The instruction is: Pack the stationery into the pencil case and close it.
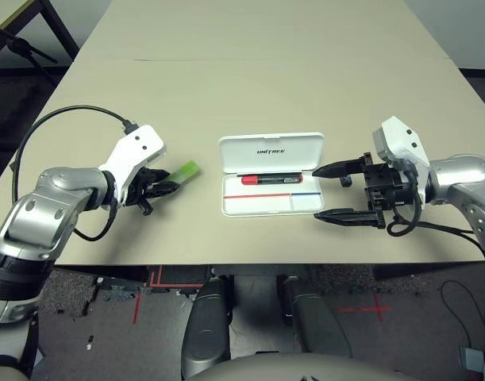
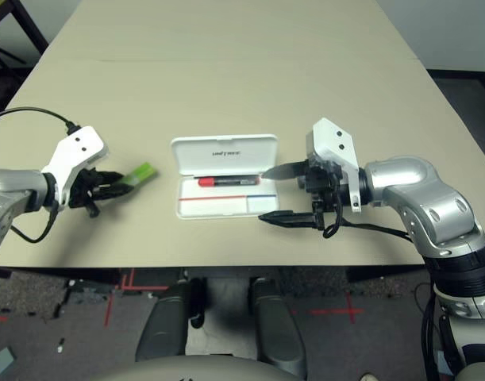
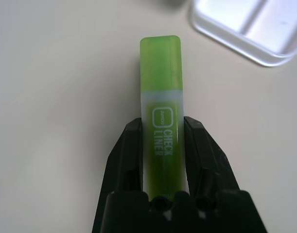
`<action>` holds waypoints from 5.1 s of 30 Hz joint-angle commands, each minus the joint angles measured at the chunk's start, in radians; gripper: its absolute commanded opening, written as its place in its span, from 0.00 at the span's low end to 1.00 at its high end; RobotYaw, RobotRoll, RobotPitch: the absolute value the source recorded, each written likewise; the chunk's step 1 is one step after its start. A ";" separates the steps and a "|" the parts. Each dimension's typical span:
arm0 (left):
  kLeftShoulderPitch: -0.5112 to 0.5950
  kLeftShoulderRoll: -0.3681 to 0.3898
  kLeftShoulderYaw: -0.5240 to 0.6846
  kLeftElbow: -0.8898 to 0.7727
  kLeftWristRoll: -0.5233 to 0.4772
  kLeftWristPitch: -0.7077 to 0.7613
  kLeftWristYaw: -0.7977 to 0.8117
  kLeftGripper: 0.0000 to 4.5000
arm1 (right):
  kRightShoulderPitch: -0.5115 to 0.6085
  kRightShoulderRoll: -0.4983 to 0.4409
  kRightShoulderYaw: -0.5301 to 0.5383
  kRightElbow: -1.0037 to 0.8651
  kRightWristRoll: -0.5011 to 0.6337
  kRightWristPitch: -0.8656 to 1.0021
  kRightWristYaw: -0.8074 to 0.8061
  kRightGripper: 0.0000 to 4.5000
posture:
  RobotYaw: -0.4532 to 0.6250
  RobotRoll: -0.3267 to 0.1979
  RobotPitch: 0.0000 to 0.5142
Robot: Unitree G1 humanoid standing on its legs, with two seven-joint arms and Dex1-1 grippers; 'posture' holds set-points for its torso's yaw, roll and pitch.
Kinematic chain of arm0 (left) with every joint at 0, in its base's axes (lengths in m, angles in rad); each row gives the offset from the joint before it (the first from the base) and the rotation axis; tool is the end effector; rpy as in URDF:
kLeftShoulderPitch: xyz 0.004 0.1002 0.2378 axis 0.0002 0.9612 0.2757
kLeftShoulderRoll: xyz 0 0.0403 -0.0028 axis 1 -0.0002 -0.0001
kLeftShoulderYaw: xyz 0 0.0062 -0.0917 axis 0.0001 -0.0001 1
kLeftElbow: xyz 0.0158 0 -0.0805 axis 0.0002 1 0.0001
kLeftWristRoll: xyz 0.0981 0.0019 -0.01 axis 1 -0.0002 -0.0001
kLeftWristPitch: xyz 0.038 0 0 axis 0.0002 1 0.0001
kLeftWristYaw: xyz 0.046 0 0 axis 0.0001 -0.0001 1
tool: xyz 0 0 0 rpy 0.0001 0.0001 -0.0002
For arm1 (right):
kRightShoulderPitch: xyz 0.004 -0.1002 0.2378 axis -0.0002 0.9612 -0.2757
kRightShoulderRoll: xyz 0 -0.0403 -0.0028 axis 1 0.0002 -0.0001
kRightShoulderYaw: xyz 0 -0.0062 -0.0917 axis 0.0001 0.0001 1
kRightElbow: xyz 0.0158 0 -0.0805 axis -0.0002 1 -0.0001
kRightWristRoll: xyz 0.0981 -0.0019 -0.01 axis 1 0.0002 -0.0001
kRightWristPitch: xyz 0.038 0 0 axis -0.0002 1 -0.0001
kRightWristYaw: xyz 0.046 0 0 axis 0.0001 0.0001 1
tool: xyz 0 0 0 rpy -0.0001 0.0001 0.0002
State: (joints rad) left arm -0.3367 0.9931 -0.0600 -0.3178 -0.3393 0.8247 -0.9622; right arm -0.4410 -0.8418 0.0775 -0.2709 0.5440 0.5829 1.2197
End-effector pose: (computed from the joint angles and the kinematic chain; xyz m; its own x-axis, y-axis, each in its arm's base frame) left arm 0.2280 0.2471 0.2029 0.5330 -0.5566 -0.6373 0.8143 0.5422 0.2075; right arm 0.2435 -0.2170 0.2090 0.1754 0.9168 -0.3586 -0.9828 0.1417 -0.1184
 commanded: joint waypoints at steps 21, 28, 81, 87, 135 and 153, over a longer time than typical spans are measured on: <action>-0.240 -0.198 -0.297 -0.009 0.040 -0.065 -0.091 0.24 | 0.021 -0.048 0.032 0.028 -0.077 -0.034 0.040 1.00 | 0.44 0.62 0.42; -0.288 -0.269 -0.385 0.058 0.103 -0.120 -0.113 0.24 | 0.050 -0.055 0.020 0.027 -0.089 -0.048 0.033 1.00 | 0.42 0.62 0.42; -0.084 -0.080 0.059 -0.173 -0.180 -0.064 -0.179 1.00 | 0.018 -0.089 -0.031 0.073 -0.091 0.125 -0.071 1.00 | 0.45 0.62 0.39; -0.067 -0.075 0.032 -0.175 -0.167 -0.087 -0.167 1.00 | 0.042 -0.098 -0.124 -0.048 -0.095 0.355 -0.275 1.00 | 0.45 0.62 0.39; -0.036 -0.087 -0.048 -0.189 -0.132 -0.145 -0.134 1.00 | -0.039 0.365 -0.065 -0.016 -0.239 0.825 -0.950 0.90 | 0.45 0.62 0.41; -0.049 -0.089 -0.075 -0.180 -0.125 -0.150 -0.144 1.00 | 0.027 0.094 0.023 -0.025 -0.247 0.575 -0.733 0.07 | 0.43 0.62 0.40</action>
State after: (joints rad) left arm -0.3852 0.8966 -0.1229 -0.4953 -0.4705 0.6825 -1.0958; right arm -0.4377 -0.7057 0.0736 -0.3060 0.3077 1.2242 0.4255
